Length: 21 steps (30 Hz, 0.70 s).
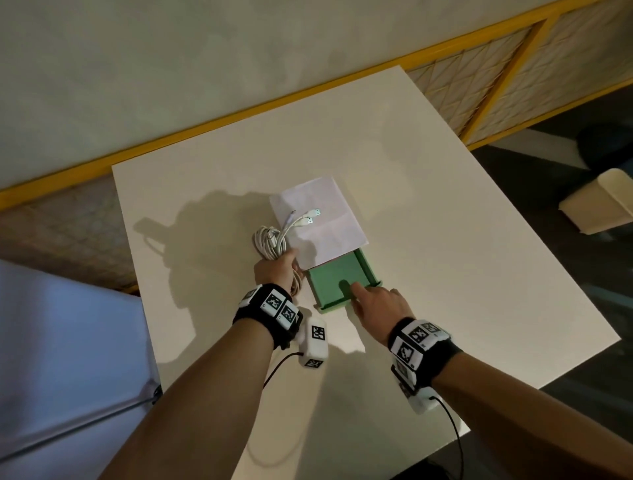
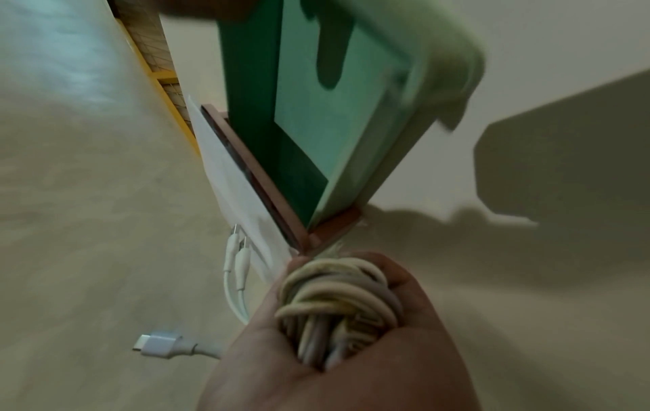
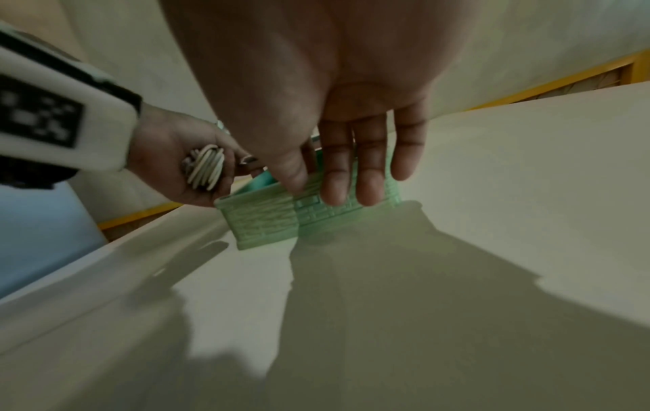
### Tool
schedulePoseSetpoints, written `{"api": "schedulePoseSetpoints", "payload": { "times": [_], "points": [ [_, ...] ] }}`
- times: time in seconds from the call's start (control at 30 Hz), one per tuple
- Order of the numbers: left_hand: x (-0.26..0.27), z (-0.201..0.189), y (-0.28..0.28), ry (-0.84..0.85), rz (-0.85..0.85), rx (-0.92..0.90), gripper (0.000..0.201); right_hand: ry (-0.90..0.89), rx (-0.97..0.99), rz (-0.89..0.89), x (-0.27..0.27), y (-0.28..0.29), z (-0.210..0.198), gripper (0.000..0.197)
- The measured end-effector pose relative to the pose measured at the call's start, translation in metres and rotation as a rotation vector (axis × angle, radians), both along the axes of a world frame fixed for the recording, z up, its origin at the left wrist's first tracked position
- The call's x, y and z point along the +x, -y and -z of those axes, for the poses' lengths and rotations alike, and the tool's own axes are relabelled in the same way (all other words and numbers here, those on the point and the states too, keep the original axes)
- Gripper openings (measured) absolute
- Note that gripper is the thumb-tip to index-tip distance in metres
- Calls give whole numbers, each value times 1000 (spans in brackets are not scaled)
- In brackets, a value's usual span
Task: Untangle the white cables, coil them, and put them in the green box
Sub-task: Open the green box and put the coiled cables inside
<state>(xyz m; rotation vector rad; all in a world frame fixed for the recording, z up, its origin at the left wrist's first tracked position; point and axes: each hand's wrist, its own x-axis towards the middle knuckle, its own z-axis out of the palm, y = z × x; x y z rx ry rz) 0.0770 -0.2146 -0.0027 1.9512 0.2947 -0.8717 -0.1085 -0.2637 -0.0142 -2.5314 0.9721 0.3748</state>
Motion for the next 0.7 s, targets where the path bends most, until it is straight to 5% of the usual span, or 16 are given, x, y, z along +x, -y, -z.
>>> {"api": "schedulePoseSetpoints", "payload": {
  "times": [0.47,0.7],
  "points": [
    [1,-13,-8,2,-6,-73,33,-31,-6,3,-45,-26,-5,32],
    [-45,-22,-33,35,154,-193,30,450,289,269,-14,-33,-56,29]
  ]
}}
